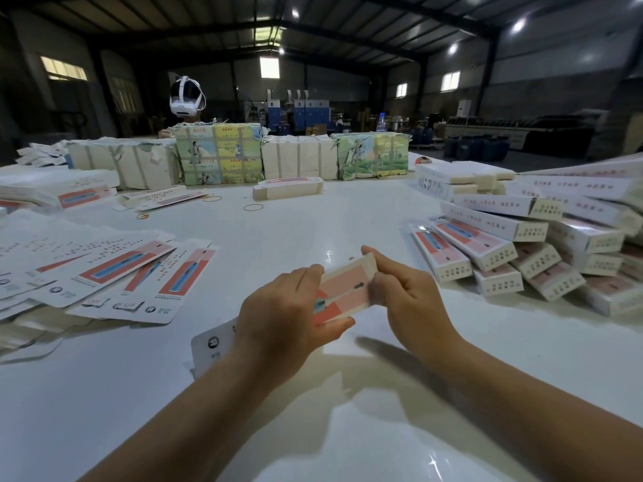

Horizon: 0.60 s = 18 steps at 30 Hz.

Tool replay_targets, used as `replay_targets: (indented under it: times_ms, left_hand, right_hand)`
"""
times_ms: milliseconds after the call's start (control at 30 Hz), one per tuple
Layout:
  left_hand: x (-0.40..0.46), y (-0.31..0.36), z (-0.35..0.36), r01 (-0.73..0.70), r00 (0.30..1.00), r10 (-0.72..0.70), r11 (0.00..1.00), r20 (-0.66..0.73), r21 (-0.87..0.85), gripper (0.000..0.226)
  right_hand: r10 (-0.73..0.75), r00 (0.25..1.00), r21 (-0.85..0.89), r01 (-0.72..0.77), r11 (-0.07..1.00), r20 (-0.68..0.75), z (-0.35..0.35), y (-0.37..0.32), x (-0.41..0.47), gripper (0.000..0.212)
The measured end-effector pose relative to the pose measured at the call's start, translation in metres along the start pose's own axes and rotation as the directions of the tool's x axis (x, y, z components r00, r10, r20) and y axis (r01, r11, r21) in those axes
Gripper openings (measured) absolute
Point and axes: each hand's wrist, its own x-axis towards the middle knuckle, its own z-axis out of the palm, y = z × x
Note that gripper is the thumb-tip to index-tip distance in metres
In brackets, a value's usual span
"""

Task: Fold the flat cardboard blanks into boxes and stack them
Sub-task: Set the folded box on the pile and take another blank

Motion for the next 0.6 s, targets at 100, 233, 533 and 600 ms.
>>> replay_targets:
  times_ms: [100,233,533,600]
  left_hand:
    - [0.001,0.002,-0.001,0.019,1.000,-0.019,0.999,-0.006,-0.027,0.068]
    - [0.000,0.002,-0.002,0.013,0.999,-0.014,0.999,-0.031,-0.051,0.067]
    - [0.000,0.003,-0.009,0.008,0.999,-0.009,1.000,-0.045,-0.017,0.058]
    - [0.000,0.003,-0.011,-0.017,0.999,0.018,0.999,-0.042,0.030,0.057]
  right_hand:
    - [-0.108,0.994,-0.151,0.109,0.983,0.012,0.001,0.000,-0.002,0.039]
    - [-0.169,0.983,-0.268,0.181,0.946,0.068,0.001,-0.002,-0.004,0.041]
    - [-0.164,0.968,-0.313,0.219,0.924,0.192,0.005,-0.001,-0.009,0.062]
    - [-0.171,0.966,-0.368,0.234,0.900,0.196,0.005,-0.002,-0.010,0.064]
